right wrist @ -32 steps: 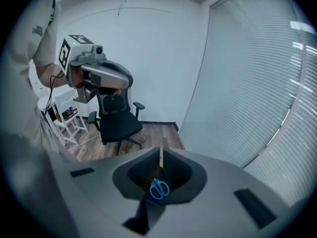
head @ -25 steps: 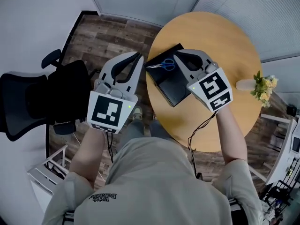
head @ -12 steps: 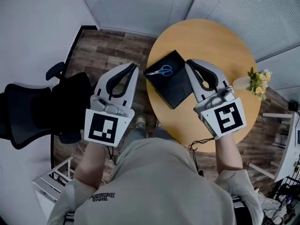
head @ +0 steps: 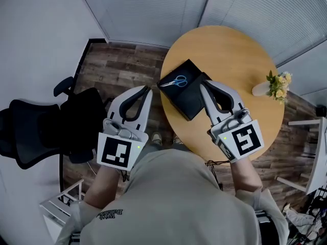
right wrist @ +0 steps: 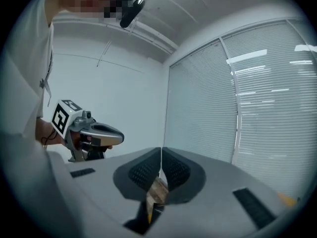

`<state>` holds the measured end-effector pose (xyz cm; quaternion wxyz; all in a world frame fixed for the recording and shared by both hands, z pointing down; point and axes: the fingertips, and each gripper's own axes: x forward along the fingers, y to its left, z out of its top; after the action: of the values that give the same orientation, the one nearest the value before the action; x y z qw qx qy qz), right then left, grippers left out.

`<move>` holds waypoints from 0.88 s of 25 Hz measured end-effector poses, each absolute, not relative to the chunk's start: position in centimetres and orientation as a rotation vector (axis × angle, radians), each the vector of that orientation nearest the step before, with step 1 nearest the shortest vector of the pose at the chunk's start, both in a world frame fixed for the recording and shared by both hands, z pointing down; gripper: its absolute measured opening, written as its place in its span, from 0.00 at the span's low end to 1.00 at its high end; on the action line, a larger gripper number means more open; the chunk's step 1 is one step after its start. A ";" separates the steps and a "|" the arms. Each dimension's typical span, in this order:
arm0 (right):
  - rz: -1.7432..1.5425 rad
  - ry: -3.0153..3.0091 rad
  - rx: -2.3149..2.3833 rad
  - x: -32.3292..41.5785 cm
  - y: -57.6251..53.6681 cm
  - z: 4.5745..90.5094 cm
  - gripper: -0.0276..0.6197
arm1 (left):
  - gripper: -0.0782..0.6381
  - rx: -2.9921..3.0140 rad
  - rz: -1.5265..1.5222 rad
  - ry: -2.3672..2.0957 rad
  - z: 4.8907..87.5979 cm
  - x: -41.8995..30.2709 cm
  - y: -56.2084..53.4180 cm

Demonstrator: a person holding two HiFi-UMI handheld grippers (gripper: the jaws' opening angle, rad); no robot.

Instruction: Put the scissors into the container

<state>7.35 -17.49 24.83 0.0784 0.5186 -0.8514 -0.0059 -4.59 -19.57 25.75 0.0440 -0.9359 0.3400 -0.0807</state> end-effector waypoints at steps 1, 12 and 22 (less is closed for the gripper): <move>0.001 -2.553 1.555 7.3 -17.1 24.9 0.09 | 0.15 -2.862 -0.256 1.035 25.9 -4.6 -19.3; -0.008 -2.531 1.534 6.4 -15.5 25.3 0.09 | 0.15 -2.874 -0.269 1.035 26.5 -5.3 -18.2; -0.058 -2.463 1.539 6.5 -15.8 25.8 0.09 | 0.15 -2.883 -0.250 1.012 26.2 -5.0 -18.6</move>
<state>6.48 -15.84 25.82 0.1179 0.5261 -0.8419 -0.0199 -4.95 -18.57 26.22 0.0380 -0.9397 0.3300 -0.0814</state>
